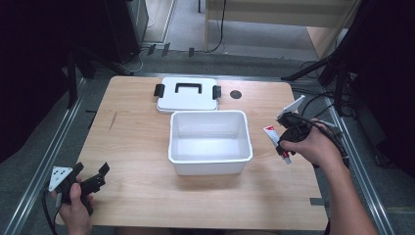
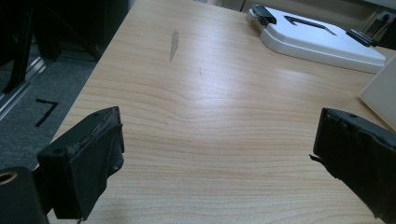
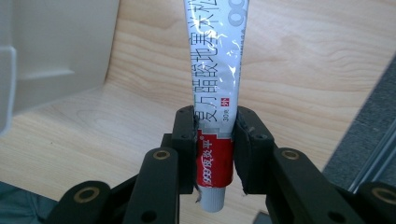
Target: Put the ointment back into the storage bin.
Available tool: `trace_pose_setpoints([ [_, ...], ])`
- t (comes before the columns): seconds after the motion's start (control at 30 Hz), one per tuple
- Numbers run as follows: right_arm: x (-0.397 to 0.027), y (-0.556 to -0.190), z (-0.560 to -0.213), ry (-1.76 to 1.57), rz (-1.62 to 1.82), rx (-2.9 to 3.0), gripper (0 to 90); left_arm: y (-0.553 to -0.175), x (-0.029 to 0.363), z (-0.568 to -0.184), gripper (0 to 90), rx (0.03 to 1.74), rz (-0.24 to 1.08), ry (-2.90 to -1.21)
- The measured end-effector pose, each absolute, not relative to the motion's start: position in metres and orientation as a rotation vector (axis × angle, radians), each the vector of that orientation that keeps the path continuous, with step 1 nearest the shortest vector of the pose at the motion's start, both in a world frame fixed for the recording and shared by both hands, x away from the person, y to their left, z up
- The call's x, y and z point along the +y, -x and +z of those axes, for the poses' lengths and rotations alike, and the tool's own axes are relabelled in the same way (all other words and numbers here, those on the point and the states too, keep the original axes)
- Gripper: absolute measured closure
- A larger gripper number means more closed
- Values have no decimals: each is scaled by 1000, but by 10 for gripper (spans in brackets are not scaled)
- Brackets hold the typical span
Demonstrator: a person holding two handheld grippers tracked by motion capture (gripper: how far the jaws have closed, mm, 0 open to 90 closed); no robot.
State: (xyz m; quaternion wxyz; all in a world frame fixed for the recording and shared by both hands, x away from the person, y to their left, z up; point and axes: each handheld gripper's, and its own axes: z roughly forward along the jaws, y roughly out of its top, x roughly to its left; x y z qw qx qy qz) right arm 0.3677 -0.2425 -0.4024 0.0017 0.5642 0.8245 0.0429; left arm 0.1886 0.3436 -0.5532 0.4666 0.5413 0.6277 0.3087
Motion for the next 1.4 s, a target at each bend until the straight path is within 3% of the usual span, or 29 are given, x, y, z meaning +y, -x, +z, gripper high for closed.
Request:
trace_pose_setpoints([
  [0.73,-177,-378,-345,-1593,241,2671,726,-189,344,-553,26,1537,751,-1329],
  [1.4,-123,-385,-358,-1475,264,2774,726,-190,344,-553,26,1536,745,-1330],
])
